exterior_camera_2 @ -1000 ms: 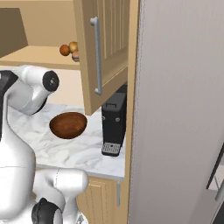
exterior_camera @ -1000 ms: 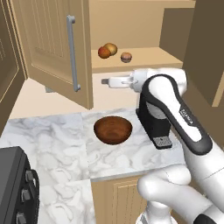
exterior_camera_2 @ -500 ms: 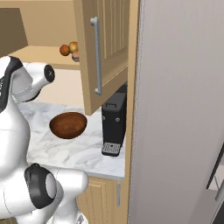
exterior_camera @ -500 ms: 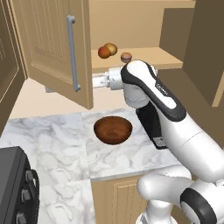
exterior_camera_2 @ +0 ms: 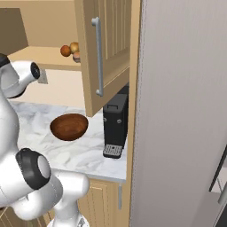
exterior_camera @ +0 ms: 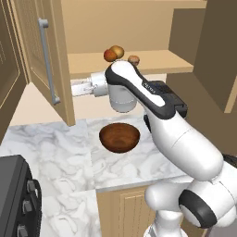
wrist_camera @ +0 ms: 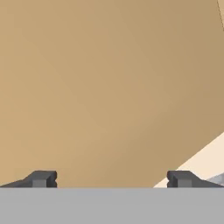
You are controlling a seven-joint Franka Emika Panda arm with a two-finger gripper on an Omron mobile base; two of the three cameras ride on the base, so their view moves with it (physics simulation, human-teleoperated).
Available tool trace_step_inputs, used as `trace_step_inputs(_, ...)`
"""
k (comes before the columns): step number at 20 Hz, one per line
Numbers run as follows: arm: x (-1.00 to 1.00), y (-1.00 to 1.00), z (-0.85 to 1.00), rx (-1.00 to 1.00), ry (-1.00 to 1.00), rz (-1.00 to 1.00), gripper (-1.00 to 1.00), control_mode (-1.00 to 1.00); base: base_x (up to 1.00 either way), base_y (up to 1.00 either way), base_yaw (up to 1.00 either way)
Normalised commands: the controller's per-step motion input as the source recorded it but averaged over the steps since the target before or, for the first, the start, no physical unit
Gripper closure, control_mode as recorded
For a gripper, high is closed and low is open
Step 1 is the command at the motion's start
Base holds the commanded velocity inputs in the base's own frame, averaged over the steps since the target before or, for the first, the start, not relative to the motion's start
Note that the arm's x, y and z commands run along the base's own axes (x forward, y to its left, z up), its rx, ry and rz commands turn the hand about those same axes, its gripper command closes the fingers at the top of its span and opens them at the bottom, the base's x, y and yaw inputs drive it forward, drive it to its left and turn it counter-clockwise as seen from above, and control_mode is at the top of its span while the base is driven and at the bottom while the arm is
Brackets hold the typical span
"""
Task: Open the cabinet. Pick the tangerine and mango from the cabinet and place them into the bowl. Then close the cabinet.
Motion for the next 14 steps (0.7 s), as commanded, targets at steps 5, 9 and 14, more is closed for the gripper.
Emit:
trace_step_inputs(5,0.02,-0.27,0.01,0.00,0.02,-0.01,-1.00,-1.00,0.00,0.00,0.00)
trace_step_inputs(9,0.01,-1.00,0.18,0.03,-0.08,-0.15,-1.00,-1.00,0.00,0.00,0.00)
trace_step_inputs(14,-0.18,-0.90,0.13,0.00,-0.14,-0.33,-1.00,-1.00,0.00,0.00,0.00)
